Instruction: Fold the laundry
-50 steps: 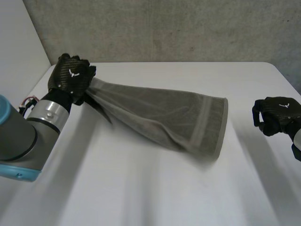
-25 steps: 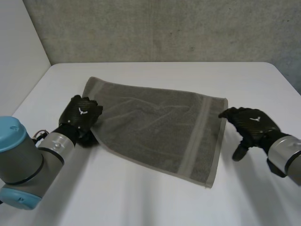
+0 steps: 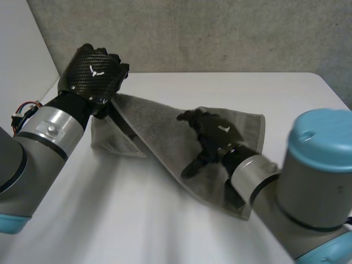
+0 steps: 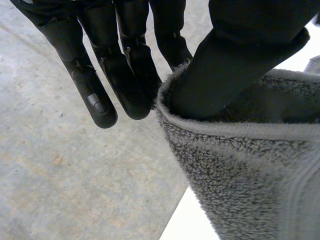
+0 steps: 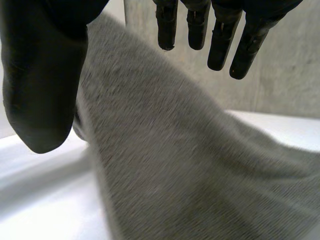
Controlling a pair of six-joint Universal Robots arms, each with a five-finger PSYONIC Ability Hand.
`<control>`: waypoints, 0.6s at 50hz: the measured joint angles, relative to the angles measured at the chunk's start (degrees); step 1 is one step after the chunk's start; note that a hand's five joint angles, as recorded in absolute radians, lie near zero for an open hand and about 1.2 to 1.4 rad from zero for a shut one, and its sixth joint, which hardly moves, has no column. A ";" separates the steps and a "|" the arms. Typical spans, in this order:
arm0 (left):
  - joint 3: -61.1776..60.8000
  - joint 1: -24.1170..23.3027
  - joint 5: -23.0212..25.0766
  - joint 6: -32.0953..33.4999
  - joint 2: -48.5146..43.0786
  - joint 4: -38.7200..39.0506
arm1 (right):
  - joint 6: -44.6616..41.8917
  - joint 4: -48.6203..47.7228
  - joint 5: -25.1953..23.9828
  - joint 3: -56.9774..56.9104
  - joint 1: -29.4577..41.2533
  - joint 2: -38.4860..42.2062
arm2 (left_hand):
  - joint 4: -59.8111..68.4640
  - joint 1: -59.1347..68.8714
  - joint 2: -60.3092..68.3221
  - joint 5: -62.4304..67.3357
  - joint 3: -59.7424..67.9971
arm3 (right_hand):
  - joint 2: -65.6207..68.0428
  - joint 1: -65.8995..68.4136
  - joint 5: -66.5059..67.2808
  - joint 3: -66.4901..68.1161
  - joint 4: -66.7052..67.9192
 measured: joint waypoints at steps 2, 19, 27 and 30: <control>0.90 -0.58 -1.48 -0.01 -0.25 -0.24 | 1.01 -0.05 1.04 -0.47 1.42 1.44 | 0.01 0.00 0.00 0.00 0.00 | 0.00 0.00 0.00 0.00 0.00; 2.74 -2.78 -4.65 -0.03 -0.62 -0.03 | 6.91 -5.03 10.32 -3.89 6.86 12.00 | 0.01 0.00 0.00 0.00 0.01 | 0.00 0.00 0.00 0.00 0.00; 3.24 -3.03 -4.93 -0.06 -0.60 -0.11 | 7.67 -8.81 10.60 -3.86 7.91 15.15 | 0.01 0.00 0.00 0.00 0.01 | 0.00 0.00 0.00 0.00 0.00; 3.29 -3.15 -4.93 -0.09 -0.60 -0.12 | 7.66 -10.04 10.56 -3.84 8.07 16.48 | 0.01 0.00 0.00 0.00 0.01 | 0.00 0.00 0.00 0.00 0.00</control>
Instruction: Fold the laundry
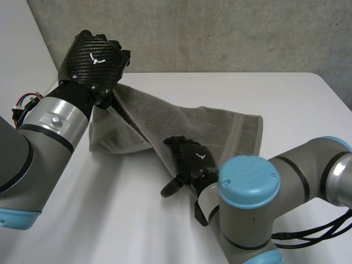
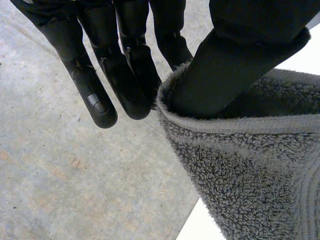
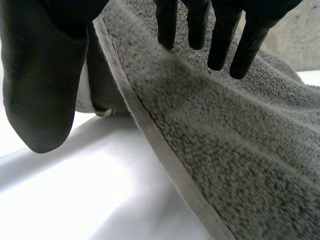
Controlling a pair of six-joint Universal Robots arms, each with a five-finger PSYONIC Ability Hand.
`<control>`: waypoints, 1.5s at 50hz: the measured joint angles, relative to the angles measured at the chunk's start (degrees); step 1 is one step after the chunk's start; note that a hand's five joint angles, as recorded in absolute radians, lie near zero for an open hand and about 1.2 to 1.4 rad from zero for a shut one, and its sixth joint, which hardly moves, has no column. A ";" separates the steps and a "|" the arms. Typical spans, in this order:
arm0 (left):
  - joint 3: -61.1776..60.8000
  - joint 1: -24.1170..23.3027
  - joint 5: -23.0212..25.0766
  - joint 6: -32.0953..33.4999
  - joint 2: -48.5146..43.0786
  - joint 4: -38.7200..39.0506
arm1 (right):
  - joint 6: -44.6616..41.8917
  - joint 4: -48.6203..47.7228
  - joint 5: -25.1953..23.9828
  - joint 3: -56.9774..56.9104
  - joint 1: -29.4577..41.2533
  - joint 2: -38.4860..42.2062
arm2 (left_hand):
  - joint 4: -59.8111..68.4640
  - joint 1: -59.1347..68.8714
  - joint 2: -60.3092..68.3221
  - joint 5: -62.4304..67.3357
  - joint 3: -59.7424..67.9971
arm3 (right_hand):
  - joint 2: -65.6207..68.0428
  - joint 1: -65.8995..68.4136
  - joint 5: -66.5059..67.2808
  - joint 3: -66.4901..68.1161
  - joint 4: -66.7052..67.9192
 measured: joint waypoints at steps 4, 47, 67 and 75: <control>0.00 -0.15 0.00 -0.02 0.00 -0.01 | -0.15 -1.54 0.04 -0.04 0.20 1.55 | 0.00 0.00 0.00 0.00 0.00 | 0.00 0.00 0.00 0.00 0.00; -1.06 0.85 0.07 -4.70 0.00 0.04 | -7.06 -11.58 -9.50 10.84 -12.50 0.41 | 0.01 0.00 0.00 0.00 0.00 | 22.41 22.88 23.27 22.45 21.59; -6.37 3.53 0.47 -4.69 -1.78 1.34 | -9.16 -8.11 -12.52 14.33 -26.30 -16.70 | 0.01 0.00 0.00 0.00 0.00 | 61.81 63.09 63.22 62.92 61.98; -10.99 3.71 0.67 -4.65 -7.37 4.20 | -18.44 -2.74 -22.22 14.83 -33.06 -22.77 | 0.01 0.00 0.00 0.00 0.00 | 62.62 63.09 63.23 62.92 61.98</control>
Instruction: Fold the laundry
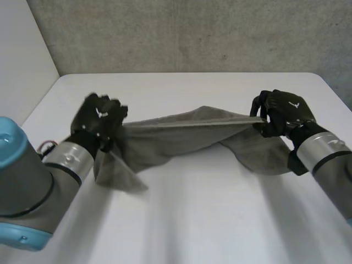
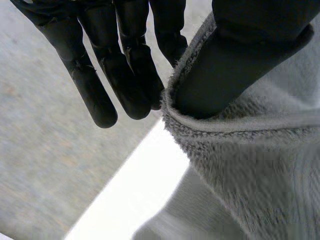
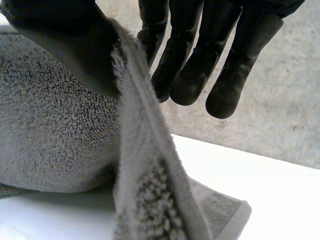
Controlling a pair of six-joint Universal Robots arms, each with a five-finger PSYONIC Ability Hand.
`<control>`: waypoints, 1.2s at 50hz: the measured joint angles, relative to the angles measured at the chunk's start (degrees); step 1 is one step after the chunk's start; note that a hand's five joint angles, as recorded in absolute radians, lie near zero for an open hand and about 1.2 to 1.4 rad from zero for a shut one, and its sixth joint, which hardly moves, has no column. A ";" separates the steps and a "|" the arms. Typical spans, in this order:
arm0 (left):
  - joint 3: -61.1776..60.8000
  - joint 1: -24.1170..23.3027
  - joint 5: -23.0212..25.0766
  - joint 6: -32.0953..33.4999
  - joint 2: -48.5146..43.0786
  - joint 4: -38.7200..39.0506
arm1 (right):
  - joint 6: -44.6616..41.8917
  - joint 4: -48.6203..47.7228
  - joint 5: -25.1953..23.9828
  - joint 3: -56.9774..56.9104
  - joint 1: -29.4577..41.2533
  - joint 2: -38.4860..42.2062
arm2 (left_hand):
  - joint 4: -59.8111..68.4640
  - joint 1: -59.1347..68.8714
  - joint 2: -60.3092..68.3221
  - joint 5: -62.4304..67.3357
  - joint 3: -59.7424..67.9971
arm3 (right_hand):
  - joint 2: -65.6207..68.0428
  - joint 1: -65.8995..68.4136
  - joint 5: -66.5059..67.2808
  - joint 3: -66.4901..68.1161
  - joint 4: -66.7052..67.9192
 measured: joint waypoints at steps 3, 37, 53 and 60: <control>-1.74 -0.01 0.04 0.03 -2.48 1.19 | -3.85 1.16 -2.84 0.58 -1.65 -1.34 | -0.26 0.00 -0.33 0.00 -0.38 | 0.00 0.00 0.00 0.00 0.00; -6.63 2.30 -5.00 -0.14 -2.75 3.50 | -16.63 1.62 -4.30 4.33 -8.23 -6.74 | -6.03 -4.53 -5.97 -4.86 -6.02 | 0.56 0.01 0.00 0.06 0.00; -2.81 3.40 2.95 -0.45 18.71 -4.63 | -33.95 28.19 -5.37 -13.23 -7.59 -15.98 | -0.05 -1.66 -0.01 0.06 -0.06 | 0.56 0.01 0.22 0.06 0.00; 0.21 8.74 6.78 -0.16 15.57 -15.71 | -48.51 47.24 -5.23 -22.87 -7.66 -6.25 | -0.03 -1.66 0.00 0.06 -0.05 | 0.56 0.01 0.25 0.06 0.00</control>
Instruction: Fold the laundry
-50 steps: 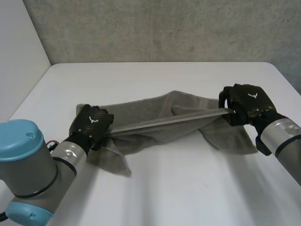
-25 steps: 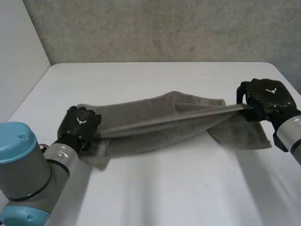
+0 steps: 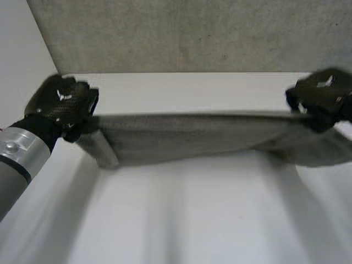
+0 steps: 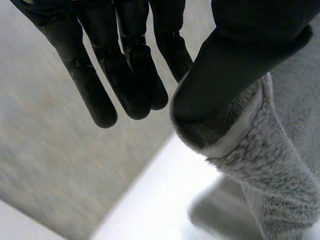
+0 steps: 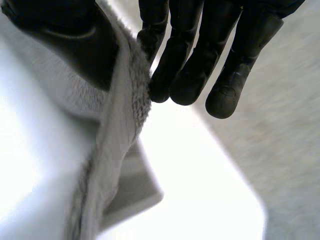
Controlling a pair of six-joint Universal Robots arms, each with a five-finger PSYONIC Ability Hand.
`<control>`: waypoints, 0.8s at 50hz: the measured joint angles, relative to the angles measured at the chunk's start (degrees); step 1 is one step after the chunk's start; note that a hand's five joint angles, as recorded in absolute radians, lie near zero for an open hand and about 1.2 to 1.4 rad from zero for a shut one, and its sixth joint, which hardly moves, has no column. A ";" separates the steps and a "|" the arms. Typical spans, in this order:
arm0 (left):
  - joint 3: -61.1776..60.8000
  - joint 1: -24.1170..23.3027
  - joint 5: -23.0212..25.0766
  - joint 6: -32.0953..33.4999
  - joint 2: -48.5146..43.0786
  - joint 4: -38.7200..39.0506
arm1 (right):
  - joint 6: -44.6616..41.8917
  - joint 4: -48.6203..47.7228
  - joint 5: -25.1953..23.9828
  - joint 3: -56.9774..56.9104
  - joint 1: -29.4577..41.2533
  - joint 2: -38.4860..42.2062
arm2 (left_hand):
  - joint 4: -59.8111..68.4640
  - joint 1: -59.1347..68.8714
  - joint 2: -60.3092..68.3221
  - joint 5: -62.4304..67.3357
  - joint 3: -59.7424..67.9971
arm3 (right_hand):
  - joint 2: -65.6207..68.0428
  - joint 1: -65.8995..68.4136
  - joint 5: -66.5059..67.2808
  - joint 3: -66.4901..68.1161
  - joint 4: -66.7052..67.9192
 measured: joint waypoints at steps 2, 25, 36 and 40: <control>1.10 1.36 0.44 0.17 -3.01 -2.76 | -4.25 4.29 0.33 -1.37 0.04 3.42 | 0.00 0.00 0.00 0.00 0.00 | 0.00 0.00 0.00 0.00 0.00; 43.73 -1.12 -3.96 7.56 -32.29 11.29 | -10.38 -20.71 14.77 -46.06 11.36 30.15 | 0.02 0.00 0.04 1.11 0.06 | 0.00 0.00 0.82 0.00 0.00; 45.41 -0.94 -11.32 -5.14 -26.85 28.45 | -0.99 -27.01 12.57 -45.96 11.93 23.67 | 0.03 0.00 0.04 1.14 0.06 | 0.00 0.00 1.34 0.00 0.00; 38.92 -0.06 -9.37 -6.20 -26.94 24.32 | -1.31 -17.84 11.09 -41.00 11.81 23.60 | 0.03 0.00 0.05 1.14 0.06 | 0.00 0.00 1.34 0.00 0.00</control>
